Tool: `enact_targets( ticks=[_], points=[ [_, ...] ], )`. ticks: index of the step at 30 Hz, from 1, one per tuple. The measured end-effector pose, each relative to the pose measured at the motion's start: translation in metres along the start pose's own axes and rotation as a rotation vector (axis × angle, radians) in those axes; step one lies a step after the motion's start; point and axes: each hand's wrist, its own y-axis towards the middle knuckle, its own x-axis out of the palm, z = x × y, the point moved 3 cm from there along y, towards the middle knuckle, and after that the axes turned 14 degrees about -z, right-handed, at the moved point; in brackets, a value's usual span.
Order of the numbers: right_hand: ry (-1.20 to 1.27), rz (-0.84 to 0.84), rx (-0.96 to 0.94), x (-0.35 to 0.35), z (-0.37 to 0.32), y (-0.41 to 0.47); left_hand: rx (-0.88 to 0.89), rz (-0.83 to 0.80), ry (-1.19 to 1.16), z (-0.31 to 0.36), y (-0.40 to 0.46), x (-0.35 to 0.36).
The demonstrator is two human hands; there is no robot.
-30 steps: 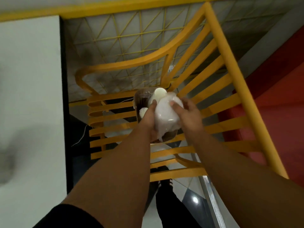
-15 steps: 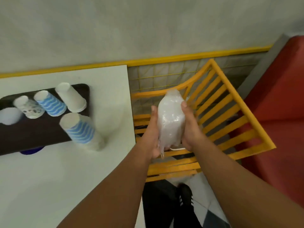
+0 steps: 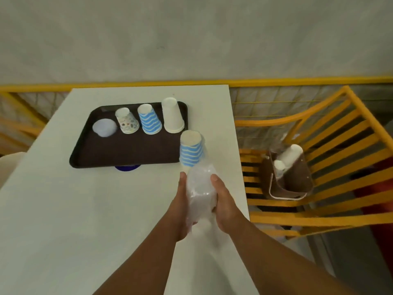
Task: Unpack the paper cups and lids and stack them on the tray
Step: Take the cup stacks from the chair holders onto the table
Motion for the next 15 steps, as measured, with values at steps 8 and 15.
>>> enact_targets(
  ticks=[8,15],
  points=[
    [-0.166,0.107,-0.043,0.004,0.015,0.017,0.071,0.004,0.071,0.013,0.008,-0.027],
    [-0.156,0.071,-0.063,0.011,0.004,0.015,0.057,0.002,0.128,0.020,0.008,-0.034]
  ],
)
